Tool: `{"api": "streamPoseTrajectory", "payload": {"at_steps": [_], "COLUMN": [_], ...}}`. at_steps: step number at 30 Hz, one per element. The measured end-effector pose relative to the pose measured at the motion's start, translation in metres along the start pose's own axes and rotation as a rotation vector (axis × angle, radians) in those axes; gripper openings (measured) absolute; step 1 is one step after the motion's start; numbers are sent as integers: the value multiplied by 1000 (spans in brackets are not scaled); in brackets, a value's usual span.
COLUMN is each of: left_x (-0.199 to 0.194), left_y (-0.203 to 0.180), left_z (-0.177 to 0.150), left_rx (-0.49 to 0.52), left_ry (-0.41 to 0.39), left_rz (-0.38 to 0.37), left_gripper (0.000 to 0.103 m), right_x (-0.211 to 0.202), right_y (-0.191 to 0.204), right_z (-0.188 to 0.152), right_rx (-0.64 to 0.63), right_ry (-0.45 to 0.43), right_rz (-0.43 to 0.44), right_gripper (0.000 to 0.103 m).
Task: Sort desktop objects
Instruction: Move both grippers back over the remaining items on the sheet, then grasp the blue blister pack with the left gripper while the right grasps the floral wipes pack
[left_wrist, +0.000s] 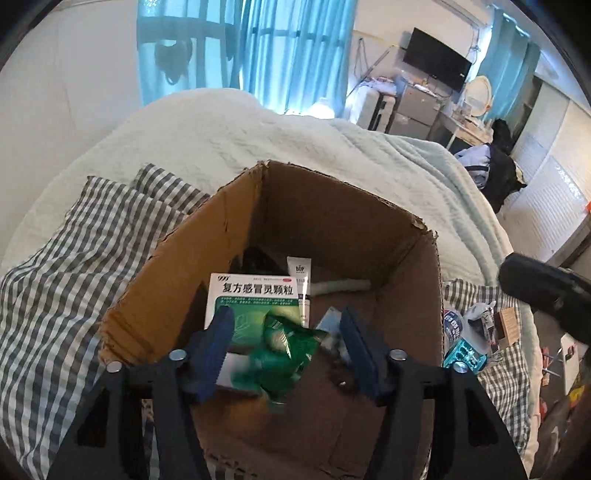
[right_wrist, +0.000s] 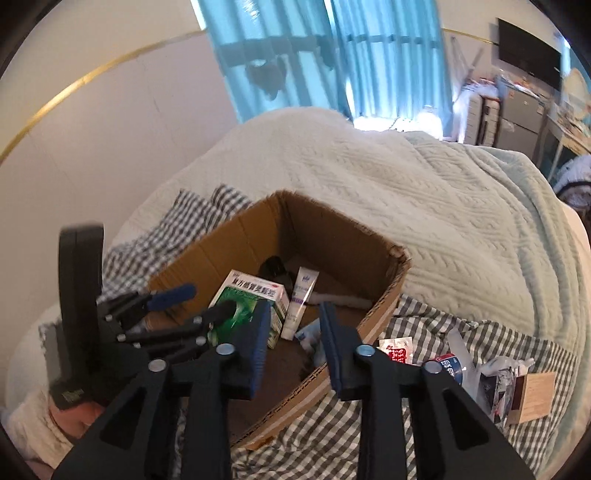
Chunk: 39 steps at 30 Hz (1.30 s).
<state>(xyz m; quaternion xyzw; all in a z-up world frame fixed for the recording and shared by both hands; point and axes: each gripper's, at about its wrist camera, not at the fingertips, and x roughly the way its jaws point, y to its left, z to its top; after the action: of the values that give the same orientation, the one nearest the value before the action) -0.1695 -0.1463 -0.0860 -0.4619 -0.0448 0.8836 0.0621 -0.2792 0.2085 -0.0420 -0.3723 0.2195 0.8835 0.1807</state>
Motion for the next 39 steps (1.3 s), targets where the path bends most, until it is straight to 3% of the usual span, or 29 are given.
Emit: {"api": "streamPoseTrajectory", "payload": {"at_steps": [4, 7, 10, 17, 22, 27, 30, 39], "left_x": [-10, -24, -39, -51, -19, 18, 43, 118], "left_y": [-1, -11, -35, -116, -181, -219, -234, -255], "left_z": [-4, -9, -16, -44, -78, -102, -114, -133], "left_rx": [-30, -18, 15, 149, 261, 333, 367, 430], "left_ry": [11, -5, -22, -57, 22, 72, 106, 201], "left_rz": [2, -7, -47, -184, -247, -304, -333, -328], "left_gripper": [68, 74, 76, 86, 88, 88, 88, 88], "right_x": [-25, -49, -72, -109, -118, -113, -101, -58], "right_y": [-10, -24, -47, -109, -156, -188, -208, -245], "right_z": [-1, -9, -26, -76, -110, -139, -152, -183], "right_rx": [45, 53, 78, 186, 287, 334, 349, 386], "right_ry": [-33, -67, -101, -107, -98, -65, -27, 87], "right_rz": [1, -53, -134, -267, -300, -305, -303, -278], "right_gripper": [30, 33, 44, 45, 49, 49, 49, 49]}}
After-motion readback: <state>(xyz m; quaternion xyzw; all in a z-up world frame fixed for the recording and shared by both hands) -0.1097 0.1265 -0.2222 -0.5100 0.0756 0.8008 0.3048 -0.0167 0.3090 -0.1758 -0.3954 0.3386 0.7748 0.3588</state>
